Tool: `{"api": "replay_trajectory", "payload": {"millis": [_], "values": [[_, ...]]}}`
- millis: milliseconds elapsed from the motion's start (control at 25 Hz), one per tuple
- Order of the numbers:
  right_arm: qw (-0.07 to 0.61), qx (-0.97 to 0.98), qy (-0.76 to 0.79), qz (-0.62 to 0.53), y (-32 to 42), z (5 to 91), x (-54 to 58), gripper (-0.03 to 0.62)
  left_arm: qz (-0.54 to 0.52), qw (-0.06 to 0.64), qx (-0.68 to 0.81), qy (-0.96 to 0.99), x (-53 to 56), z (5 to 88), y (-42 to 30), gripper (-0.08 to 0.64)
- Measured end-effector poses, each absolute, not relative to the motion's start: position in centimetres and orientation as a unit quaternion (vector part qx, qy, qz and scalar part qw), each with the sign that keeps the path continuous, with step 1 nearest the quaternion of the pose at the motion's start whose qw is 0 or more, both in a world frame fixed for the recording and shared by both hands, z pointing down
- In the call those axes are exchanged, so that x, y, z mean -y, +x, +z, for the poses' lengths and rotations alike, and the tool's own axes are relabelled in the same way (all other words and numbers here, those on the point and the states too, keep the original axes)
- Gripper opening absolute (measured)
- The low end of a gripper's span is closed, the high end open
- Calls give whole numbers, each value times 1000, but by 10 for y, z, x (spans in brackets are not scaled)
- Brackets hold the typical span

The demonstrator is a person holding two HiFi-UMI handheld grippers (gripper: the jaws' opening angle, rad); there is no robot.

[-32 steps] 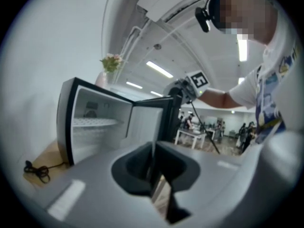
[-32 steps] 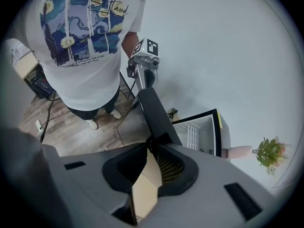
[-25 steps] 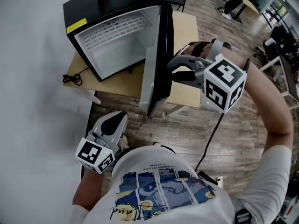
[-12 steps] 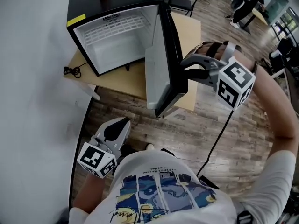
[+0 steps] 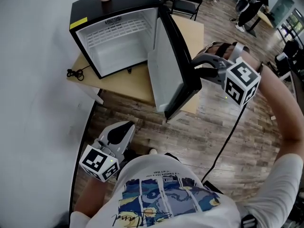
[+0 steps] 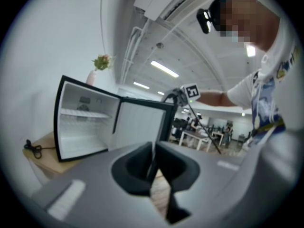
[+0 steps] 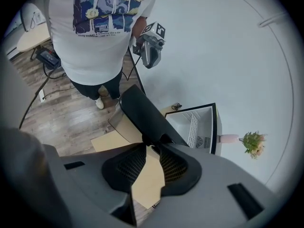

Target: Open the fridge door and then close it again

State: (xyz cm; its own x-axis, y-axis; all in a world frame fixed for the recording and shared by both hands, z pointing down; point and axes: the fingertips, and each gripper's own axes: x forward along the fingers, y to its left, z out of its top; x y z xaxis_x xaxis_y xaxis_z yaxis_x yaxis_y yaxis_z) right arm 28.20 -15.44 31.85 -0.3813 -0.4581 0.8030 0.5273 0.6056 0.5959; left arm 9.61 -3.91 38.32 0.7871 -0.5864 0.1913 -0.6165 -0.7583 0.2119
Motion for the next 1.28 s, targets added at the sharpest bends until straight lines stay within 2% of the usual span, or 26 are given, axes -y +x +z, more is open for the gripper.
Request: {"api": "replay_trajectory", "payload": {"millis": [680,1280], "values": [[581,679,-22,-450,323,320,164,75,63,132,310,940,24,375,112,28],[583,676,-7,-450,327,321,168,75,61,131,312,939,21,379,107,28]]}}
